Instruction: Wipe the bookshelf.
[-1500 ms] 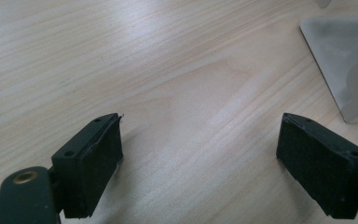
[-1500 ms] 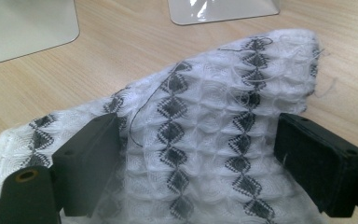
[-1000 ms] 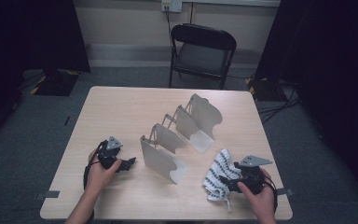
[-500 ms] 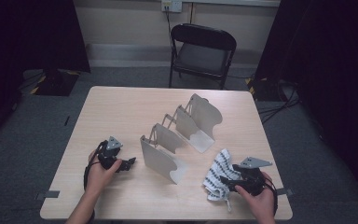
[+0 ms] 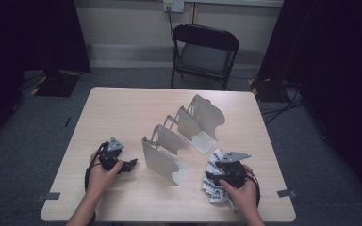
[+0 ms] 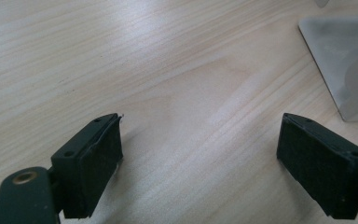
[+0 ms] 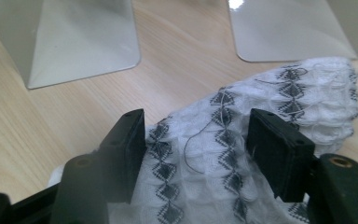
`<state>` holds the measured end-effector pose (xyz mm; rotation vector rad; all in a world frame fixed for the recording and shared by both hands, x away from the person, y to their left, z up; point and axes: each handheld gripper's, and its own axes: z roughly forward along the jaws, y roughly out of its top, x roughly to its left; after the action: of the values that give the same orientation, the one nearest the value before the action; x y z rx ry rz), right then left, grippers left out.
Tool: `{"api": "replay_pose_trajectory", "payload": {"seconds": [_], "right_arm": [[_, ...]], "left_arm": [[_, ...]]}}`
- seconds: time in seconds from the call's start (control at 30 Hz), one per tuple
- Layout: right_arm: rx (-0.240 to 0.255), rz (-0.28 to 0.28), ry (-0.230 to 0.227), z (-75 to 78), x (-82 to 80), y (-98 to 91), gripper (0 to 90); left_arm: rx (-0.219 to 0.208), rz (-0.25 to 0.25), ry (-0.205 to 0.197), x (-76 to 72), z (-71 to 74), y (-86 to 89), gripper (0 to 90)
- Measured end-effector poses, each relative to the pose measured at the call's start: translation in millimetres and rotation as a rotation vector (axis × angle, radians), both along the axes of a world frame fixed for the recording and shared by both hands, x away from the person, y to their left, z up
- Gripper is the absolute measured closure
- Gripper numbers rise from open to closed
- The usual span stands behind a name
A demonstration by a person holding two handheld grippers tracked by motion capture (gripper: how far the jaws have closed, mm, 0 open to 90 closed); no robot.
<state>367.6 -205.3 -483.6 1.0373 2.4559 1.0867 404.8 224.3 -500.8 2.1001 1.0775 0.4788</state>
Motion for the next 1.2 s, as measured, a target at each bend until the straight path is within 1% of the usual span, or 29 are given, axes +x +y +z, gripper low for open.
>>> {"api": "replay_pose_trajectory", "payload": {"seconds": [0.1, 0.2, 0.3, 0.37, 0.43, 0.47, 0.5, 0.53, 0.57, 0.63, 0.7, 0.73, 0.77, 0.8, 0.83, 0.87, 0.9, 0.93, 1.03, 1.07, 1.1, 1.13, 1.2], "right_arm": [[-0.008, -0.008, -0.008, 3.1, -3.0, 2.1, 29.0], [-0.026, -0.019, -0.029, 9.4, -11.8, -3.7, 25.0], [-0.023, -0.03, -0.026, 13.7, -22.3, -14.0, 23.8], [-0.039, -0.023, -0.025, 12.6, -28.5, -20.7, 24.6], [-0.068, -0.025, -0.009, 7.4, -32.6, -30.3, 26.5], [-0.068, -0.025, -0.009, 7.4, -32.6, -30.3, 26.5], [-0.072, -0.052, 0.0, 3.6, -32.6, -41.3, 26.5], [-0.06, -0.069, 0.014, 2.8, -31.7, -47.7, 26.5], [-0.06, -0.069, 0.014, 2.8, -31.7, -47.7, 26.5], [-0.089, -0.111, -0.003, 4.7, -28.6, -62.7, 27.2], [-0.101, -0.136, -0.009, 6.5, -26.7, -70.5, 28.8], [-0.101, -0.136, -0.009, 6.5, -26.7, -70.5, 28.8], [-0.117, -0.165, -0.02, 7.6, -24.5, -77.5, 29.4], [-0.115, -0.184, -0.02, 8.2, -23.2, -81.5, 29.5], [-0.115, -0.184, -0.02, 8.2, -23.2, -81.5, 29.5], [-0.12, -0.209, -0.027, 9.5, -20.7, -87.8, 29.5], [-0.12, -0.209, -0.027, 9.5, -20.7, -87.8, 29.5], [-0.083, -0.222, -0.037, 13.0, -20.5, -88.7, 29.7], [-0.072, -0.224, -0.05, 16.6, -21.0, -84.8, 29.7], [-0.045, -0.225, -0.061, 20.9, -20.8, -77.3, 29.7], [-0.045, -0.225, -0.061, 20.9, -20.8, -77.3, 29.7], [-0.017, -0.222, -0.062, 23.2, -19.2, -69.6, 29.6], [-0.011, -0.218, -0.062, 22.9, -17.4, -62.1, 29.5]], "left_arm": [[0.0, 0.0, 0.0, 0.0, 0.0, 0.0, 13.7], [0.0, 0.0, 0.0, 0.0, 0.0, 0.0, 13.7], [0.0, 0.0, 0.0, 0.0, 0.0, 0.0, 13.7], [0.0, 0.0, 0.0, 0.0, 0.0, 0.0, 13.7], [0.001, 0.001, -0.001, 0.0, 0.0, 0.0, 13.7], [0.001, 0.001, -0.001, 0.0, 0.0, 0.0, 13.7], [0.0, 0.0, 0.0, 0.0, 0.0, 0.0, 13.7], [0.0, 0.0, 0.0, 0.0, 0.0, 0.0, 13.7], [0.0, 0.0, -0.001, 0.0, 0.0, 0.0, 13.7], [0.0, 0.0, 0.0, 0.0, 0.0, 0.0, 13.7], [0.0, 0.0, 0.0, 0.0, 0.0, 0.0, 13.7], [0.0, 0.0, 0.0, 0.0, 0.0, 0.0, 13.7], [0.0, 0.0, 0.0, 0.0, 0.0, 0.0, 13.7], [0.0, 0.0, -0.001, 0.0, 0.0, 0.0, 13.7], [0.0, 0.0, -0.001, 0.0, 0.0, 0.0, 13.7], [-0.001, 0.001, 0.0, 0.0, 0.0, -0.1, 13.7], [-0.001, 0.001, 0.0, 0.0, 0.0, -0.1, 13.7], [0.0, 0.0, -0.001, 0.0, 0.0, 0.0, 13.7], [0.0, 0.0, 0.0, 0.0, 0.0, 0.0, 13.7], [0.001, 0.001, -0.001, -0.1, 0.1, 0.0, 13.7], [0.001, 0.001, -0.001, -0.1, 0.1, 0.0, 13.7], [0.0, 0.0, -0.001, 0.0, 0.0, 0.0, 13.7], [0.0, 0.0, -0.001, 0.0, 0.0, 0.0, 13.7]]}}
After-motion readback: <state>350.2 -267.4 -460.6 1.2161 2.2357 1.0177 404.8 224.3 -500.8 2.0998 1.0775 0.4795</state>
